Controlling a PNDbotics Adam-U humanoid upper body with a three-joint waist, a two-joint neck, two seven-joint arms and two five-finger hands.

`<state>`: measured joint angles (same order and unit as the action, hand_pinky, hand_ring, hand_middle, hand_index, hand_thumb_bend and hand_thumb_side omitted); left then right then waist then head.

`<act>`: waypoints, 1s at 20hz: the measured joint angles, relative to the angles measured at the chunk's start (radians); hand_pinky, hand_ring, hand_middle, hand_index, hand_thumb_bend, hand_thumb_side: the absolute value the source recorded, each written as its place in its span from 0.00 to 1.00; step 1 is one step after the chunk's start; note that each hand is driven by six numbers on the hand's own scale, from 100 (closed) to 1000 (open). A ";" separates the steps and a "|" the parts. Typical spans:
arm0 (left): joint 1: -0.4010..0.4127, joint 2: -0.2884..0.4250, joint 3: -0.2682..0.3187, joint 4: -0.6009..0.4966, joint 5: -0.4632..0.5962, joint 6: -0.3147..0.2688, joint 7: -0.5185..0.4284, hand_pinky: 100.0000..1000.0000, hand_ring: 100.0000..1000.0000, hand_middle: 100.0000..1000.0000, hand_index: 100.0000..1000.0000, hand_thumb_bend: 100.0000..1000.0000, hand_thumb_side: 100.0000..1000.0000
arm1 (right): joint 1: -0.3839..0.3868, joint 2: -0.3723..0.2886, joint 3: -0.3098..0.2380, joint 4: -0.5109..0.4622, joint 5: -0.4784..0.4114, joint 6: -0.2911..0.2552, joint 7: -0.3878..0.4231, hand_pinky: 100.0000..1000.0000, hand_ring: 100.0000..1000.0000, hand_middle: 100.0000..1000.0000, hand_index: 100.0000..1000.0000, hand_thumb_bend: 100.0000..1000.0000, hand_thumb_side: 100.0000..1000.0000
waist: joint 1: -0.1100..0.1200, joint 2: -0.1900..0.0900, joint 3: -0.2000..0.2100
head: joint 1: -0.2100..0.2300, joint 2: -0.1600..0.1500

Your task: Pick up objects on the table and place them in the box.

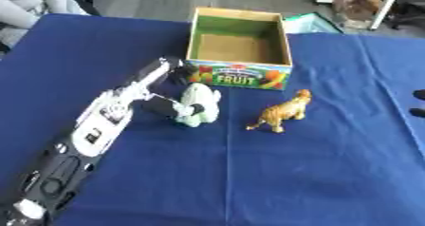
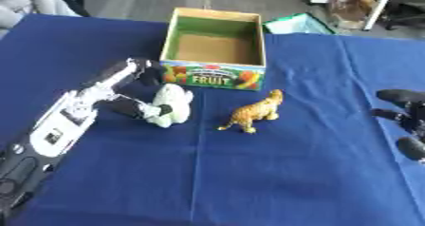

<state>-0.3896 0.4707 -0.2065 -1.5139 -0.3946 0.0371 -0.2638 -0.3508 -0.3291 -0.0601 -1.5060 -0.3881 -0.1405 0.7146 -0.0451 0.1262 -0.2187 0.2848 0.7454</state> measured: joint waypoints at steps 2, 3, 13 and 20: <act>-0.010 -0.007 -0.007 0.029 -0.013 -0.005 -0.006 0.67 0.63 0.67 0.79 0.56 0.19 | 0.000 0.000 0.000 0.000 0.000 0.000 0.001 0.86 0.97 0.80 0.77 0.46 0.12 | 0.000 -0.001 -0.001 | 0.001 0.000; -0.016 -0.010 -0.007 0.043 -0.020 -0.007 -0.008 0.67 0.63 0.67 0.79 0.57 0.19 | 0.000 0.000 0.000 0.000 0.000 0.000 0.001 0.86 0.97 0.80 0.77 0.46 0.12 | 0.000 -0.002 -0.001 | 0.001 0.000; -0.053 -0.033 -0.018 0.142 -0.113 -0.039 0.001 0.67 0.64 0.67 0.79 0.57 0.08 | 0.008 0.008 0.005 0.000 0.000 -0.001 0.004 0.86 0.97 0.80 0.77 0.46 0.12 | -0.008 -0.006 -0.001 | 0.004 0.000; -0.063 -0.042 -0.018 0.180 -0.207 -0.064 0.020 0.64 0.58 0.59 0.73 0.24 0.11 | 0.008 0.009 0.005 0.000 0.000 -0.001 0.005 0.86 0.97 0.80 0.77 0.46 0.12 | -0.012 -0.009 -0.001 | 0.004 0.000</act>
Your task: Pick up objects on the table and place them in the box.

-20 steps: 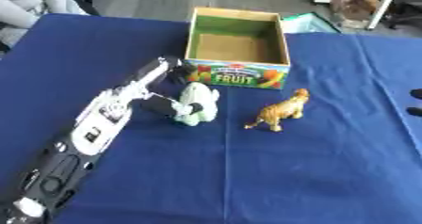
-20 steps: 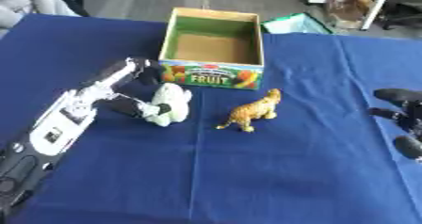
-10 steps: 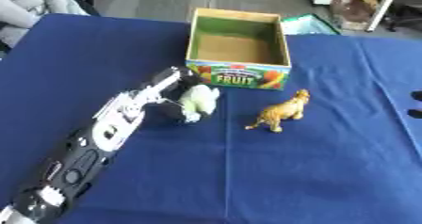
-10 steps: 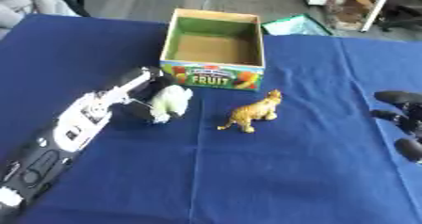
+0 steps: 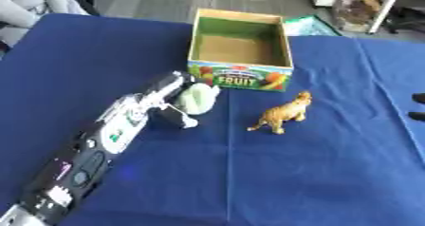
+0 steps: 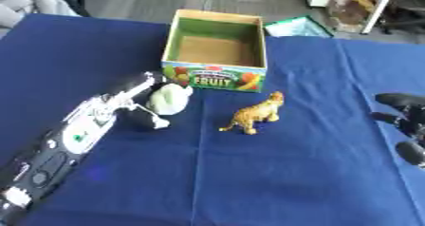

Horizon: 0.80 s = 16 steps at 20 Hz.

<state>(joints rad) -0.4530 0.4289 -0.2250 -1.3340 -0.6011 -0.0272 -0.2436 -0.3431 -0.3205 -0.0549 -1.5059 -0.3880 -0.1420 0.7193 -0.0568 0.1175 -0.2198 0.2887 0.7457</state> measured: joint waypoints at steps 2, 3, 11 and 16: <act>0.000 -0.003 0.001 0.003 -0.007 0.002 0.013 0.62 0.55 0.55 0.69 0.06 0.12 | 0.000 0.000 0.000 0.000 0.000 0.000 0.000 0.86 0.97 0.80 0.77 0.46 0.12 | 0.000 0.000 0.000 | 0.000 0.000; 0.000 -0.004 0.001 0.003 -0.007 0.006 0.022 0.61 0.54 0.54 0.68 0.00 0.12 | 0.000 0.000 0.000 0.000 0.000 0.000 0.000 0.86 0.97 0.80 0.77 0.46 0.12 | 0.000 0.000 0.000 | 0.000 0.000; 0.024 0.004 0.008 -0.070 0.052 0.044 0.075 0.60 0.49 0.48 0.63 0.00 0.14 | 0.000 0.000 0.000 0.000 0.000 0.000 -0.001 0.86 0.97 0.80 0.77 0.45 0.12 | 0.001 0.000 0.002 | -0.002 0.000; 0.023 0.042 0.024 -0.191 0.122 0.060 0.082 0.60 0.49 0.48 0.62 0.00 0.13 | 0.000 0.000 0.000 0.000 0.000 0.000 -0.001 0.86 0.97 0.80 0.77 0.45 0.12 | 0.003 0.000 0.001 | -0.005 0.000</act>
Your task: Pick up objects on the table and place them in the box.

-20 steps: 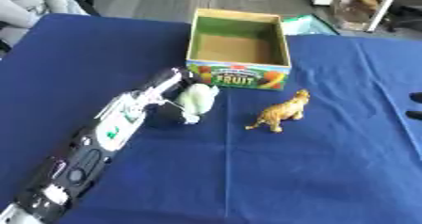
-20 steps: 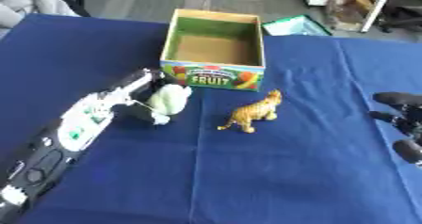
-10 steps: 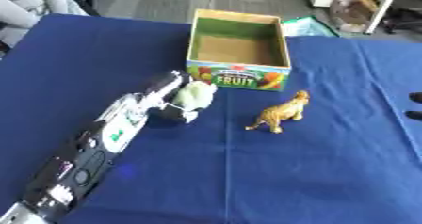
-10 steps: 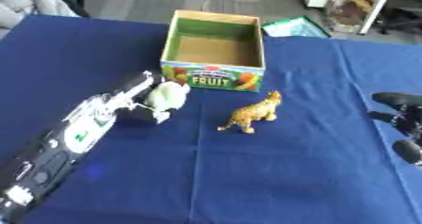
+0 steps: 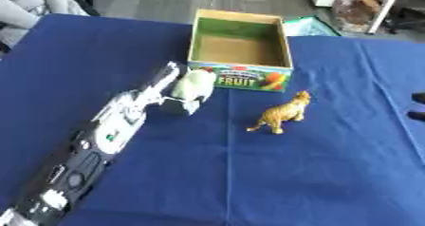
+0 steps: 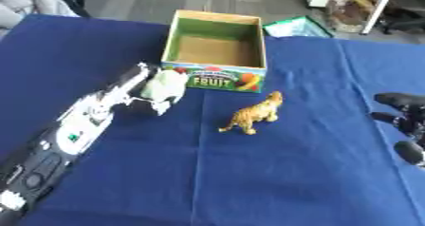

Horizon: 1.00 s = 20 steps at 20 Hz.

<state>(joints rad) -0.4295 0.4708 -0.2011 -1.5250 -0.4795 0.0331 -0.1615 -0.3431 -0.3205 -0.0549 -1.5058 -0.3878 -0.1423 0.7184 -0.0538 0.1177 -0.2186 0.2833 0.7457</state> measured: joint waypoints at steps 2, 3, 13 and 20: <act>-0.018 0.021 0.005 -0.033 0.022 0.008 0.000 0.60 0.49 0.48 0.63 0.00 0.13 | 0.000 0.000 0.000 0.000 0.000 0.000 0.000 0.86 0.97 0.80 0.77 0.45 0.12 | 0.000 0.000 -0.002 | 0.000 0.000; -0.031 0.031 0.007 -0.041 0.031 0.013 0.000 0.60 0.49 0.48 0.63 0.00 0.13 | 0.000 0.000 0.000 0.000 0.000 0.000 0.000 0.86 0.97 0.80 0.77 0.45 0.12 | 0.000 0.000 -0.005 | 0.000 0.000; -0.253 0.055 0.011 0.161 -0.014 0.009 0.024 0.61 0.51 0.50 0.64 0.00 0.12 | -0.010 0.011 0.014 0.000 0.000 0.001 0.011 0.86 0.97 0.80 0.77 0.45 0.12 | -0.013 0.016 -0.052 | 0.015 -0.020; -0.399 0.020 0.044 0.431 -0.109 -0.056 0.082 0.64 0.56 0.54 0.67 0.09 0.07 | -0.035 0.037 0.036 0.000 0.000 0.000 0.035 0.86 0.97 0.80 0.77 0.46 0.13 | -0.026 0.044 -0.109 | 0.043 -0.053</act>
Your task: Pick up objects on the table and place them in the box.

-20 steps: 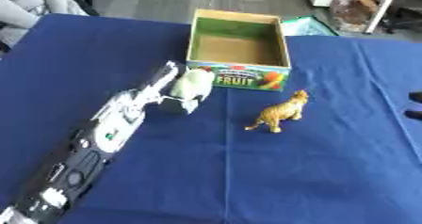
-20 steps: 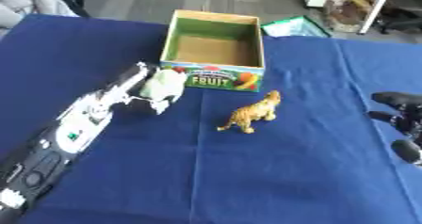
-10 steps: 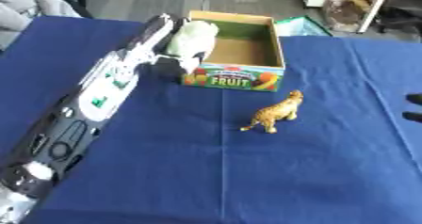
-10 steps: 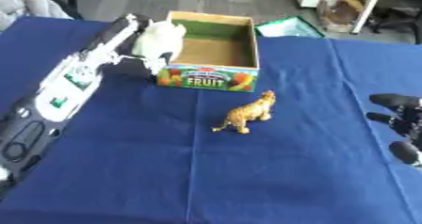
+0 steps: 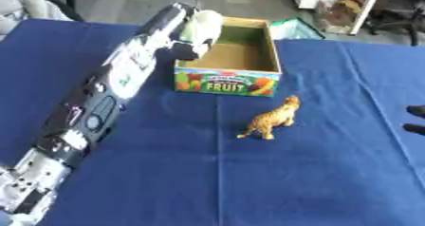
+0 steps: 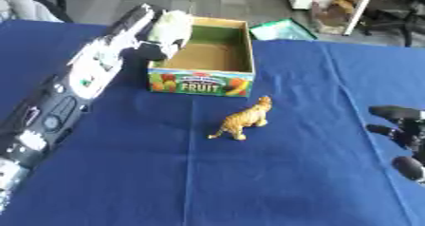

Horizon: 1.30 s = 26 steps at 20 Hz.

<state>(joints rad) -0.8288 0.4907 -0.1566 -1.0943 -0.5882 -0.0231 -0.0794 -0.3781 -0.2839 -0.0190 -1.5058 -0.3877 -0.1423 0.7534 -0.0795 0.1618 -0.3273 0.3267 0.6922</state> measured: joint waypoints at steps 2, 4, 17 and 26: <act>-0.029 -0.004 0.009 0.061 -0.030 -0.022 0.016 0.67 0.63 0.62 0.74 0.57 0.14 | -0.009 0.008 0.008 0.000 0.000 -0.001 0.009 0.86 0.97 0.80 0.77 0.45 0.13 | -0.003 0.006 -0.019 | 0.012 -0.008; -0.052 -0.007 0.020 0.103 -0.069 -0.043 0.038 0.69 0.67 0.66 0.76 0.66 0.24 | -0.014 0.016 0.014 0.000 0.000 -0.001 0.016 0.86 0.97 0.80 0.77 0.45 0.13 | -0.004 0.011 -0.032 | 0.022 -0.012; -0.010 0.008 0.051 0.004 0.054 -0.064 0.150 0.73 0.70 0.72 0.79 0.37 0.37 | -0.033 0.020 0.031 0.001 0.007 -0.019 0.043 0.86 0.97 0.79 0.77 0.44 0.13 | -0.002 0.015 -0.009 | 0.019 -0.016; 0.254 0.091 0.099 -0.435 0.536 -0.007 0.132 0.70 0.65 0.67 0.76 0.26 0.39 | -0.161 -0.061 0.074 0.038 0.005 -0.143 0.112 0.86 0.97 0.80 0.78 0.42 0.10 | 0.029 0.004 0.071 | -0.059 -0.014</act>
<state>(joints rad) -0.5746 0.5817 -0.0575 -1.5297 -0.0523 -0.0304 0.0524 -0.5394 -0.3451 0.0553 -1.4677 -0.3822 -0.2853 0.8656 -0.0507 0.1654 -0.2563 0.2673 0.6780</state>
